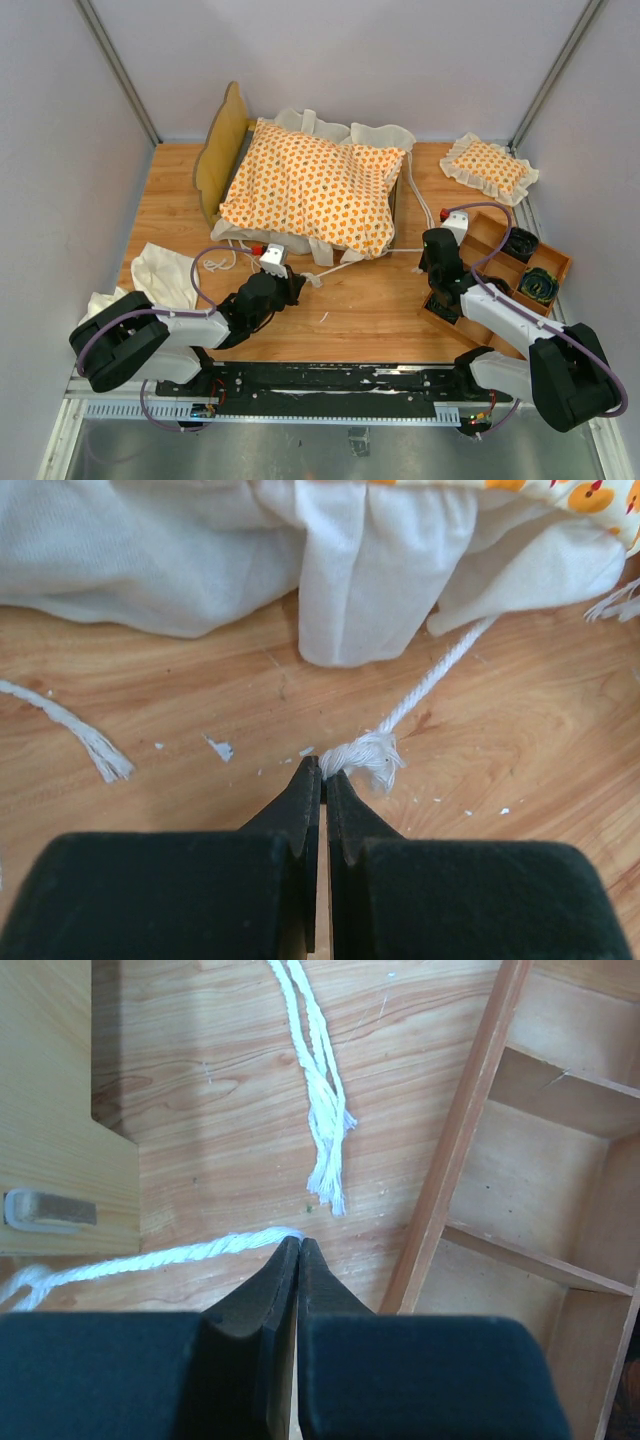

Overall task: Set up the pet bed
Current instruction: Tie the ropes to the bed frame.

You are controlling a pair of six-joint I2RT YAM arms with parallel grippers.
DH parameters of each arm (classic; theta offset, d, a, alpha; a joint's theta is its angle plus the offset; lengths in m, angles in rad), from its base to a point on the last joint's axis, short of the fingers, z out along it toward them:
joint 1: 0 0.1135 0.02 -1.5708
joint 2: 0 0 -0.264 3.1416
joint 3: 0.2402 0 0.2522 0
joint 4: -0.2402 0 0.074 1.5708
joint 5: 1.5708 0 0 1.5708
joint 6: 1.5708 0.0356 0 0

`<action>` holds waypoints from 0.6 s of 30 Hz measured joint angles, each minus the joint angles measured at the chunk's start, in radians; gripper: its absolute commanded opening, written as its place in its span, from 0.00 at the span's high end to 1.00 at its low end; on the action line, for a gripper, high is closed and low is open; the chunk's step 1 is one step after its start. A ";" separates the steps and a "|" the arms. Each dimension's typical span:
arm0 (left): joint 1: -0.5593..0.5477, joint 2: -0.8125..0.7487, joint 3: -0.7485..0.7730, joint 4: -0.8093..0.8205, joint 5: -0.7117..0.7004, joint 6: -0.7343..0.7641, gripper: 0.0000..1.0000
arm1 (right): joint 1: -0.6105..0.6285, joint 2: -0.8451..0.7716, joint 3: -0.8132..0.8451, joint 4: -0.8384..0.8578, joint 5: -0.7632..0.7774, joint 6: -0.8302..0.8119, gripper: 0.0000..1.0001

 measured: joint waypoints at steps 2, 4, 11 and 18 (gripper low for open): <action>0.000 0.006 -0.001 -0.019 0.000 -0.013 1.00 | -0.014 0.000 0.000 0.006 -0.001 -0.002 1.00; 0.000 0.011 0.000 -0.036 -0.003 -0.026 1.00 | -0.027 0.000 0.000 0.012 -0.002 -0.002 1.00; 0.000 0.011 0.000 -0.083 -0.012 -0.050 1.00 | -0.050 -0.001 0.023 0.019 0.000 -0.014 1.00; 0.000 -0.027 0.006 -0.138 -0.016 -0.061 1.00 | -0.089 -0.003 0.040 0.019 0.002 -0.032 1.00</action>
